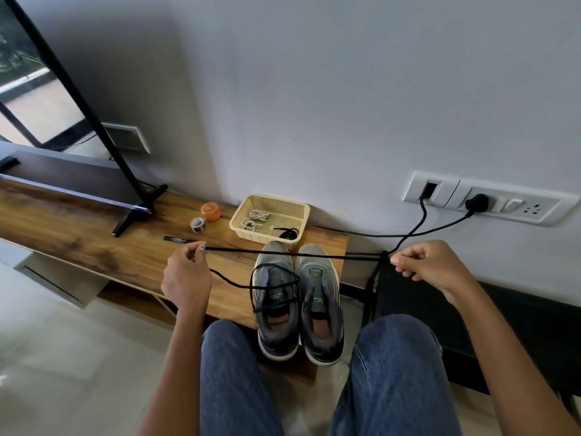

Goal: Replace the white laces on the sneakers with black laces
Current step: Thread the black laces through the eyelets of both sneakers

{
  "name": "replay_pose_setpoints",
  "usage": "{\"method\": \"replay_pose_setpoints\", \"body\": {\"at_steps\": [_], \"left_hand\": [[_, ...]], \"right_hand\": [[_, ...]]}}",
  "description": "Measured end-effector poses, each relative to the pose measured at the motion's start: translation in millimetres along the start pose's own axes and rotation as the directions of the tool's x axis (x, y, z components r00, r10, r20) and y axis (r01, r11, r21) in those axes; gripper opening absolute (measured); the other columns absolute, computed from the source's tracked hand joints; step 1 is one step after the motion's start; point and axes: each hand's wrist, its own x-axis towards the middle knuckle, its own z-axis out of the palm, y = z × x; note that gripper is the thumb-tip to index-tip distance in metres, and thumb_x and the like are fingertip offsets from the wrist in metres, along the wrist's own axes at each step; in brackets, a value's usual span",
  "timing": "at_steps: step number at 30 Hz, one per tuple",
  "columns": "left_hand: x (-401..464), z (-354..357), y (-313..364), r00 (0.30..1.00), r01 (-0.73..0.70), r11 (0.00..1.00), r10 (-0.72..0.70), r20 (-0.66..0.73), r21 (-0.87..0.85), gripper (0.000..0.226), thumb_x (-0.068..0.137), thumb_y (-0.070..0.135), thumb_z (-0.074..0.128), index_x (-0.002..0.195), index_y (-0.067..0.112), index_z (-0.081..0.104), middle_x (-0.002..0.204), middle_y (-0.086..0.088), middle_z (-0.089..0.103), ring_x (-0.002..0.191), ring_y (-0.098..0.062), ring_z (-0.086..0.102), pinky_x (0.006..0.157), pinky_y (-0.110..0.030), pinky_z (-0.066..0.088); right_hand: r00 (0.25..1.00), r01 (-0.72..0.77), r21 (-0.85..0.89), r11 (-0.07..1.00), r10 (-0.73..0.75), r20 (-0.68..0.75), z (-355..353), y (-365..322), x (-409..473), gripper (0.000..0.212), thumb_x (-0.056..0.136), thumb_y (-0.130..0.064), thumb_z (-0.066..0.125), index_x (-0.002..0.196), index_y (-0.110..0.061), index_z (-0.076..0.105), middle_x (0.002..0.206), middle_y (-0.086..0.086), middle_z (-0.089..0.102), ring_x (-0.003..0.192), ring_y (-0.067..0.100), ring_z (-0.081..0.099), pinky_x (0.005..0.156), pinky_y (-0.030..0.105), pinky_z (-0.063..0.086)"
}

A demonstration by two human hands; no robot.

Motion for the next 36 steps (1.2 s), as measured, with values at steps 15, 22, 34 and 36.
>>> {"method": "replay_pose_setpoints", "body": {"at_steps": [15,22,34,36], "left_hand": [[-120,70,64,0.627,-0.413,0.827,0.562,0.539,-0.382,0.027,0.09,0.02,0.065,0.117,0.02,0.069,0.1,0.004,0.073,0.091,-0.009,0.063,0.093,-0.029,0.045],[-116,76,52,0.739,-0.185,0.871,0.429,0.52,-0.455,0.011,0.088,0.014,0.068,0.094,0.021,0.075,0.081,0.011,0.072,0.076,-0.001,0.068,0.073,-0.021,0.055],[-86,125,17,0.869,-0.12,0.984,0.167,0.466,-0.128,0.009,0.09,0.019,0.062,0.092,0.02,0.07,0.083,0.013,0.068,0.073,0.002,0.06,0.061,-0.007,0.039],[-87,136,18,0.866,-0.136,0.988,0.153,0.476,-0.069,0.011,0.091,0.02,0.06,0.095,0.021,0.07,0.085,0.012,0.066,0.072,0.001,0.056,0.059,-0.006,0.036]], "right_hand": [[0.982,0.154,0.138,0.978,-0.166,0.086,67,-28,-4,0.015,0.086,-0.003,0.066,0.08,-0.016,0.071,0.074,0.002,0.071,0.063,0.009,0.064,0.056,0.01,0.048],[0.987,0.091,0.3,0.95,-0.126,0.1,73,-12,3,0.007,0.084,-0.004,0.069,0.082,-0.01,0.07,0.071,0.006,0.071,0.062,0.011,0.067,0.059,0.018,0.054],[0.998,-0.024,-0.007,1.0,0.023,-0.059,139,50,41,0.011,0.088,-0.018,0.064,0.09,-0.011,0.072,0.085,0.002,0.07,0.081,0.013,0.064,0.071,0.024,0.047],[0.998,0.01,-0.061,0.998,-0.014,-0.059,152,46,50,0.017,0.088,-0.021,0.065,0.096,-0.007,0.07,0.091,0.004,0.069,0.085,0.014,0.062,0.073,0.022,0.044]]}}
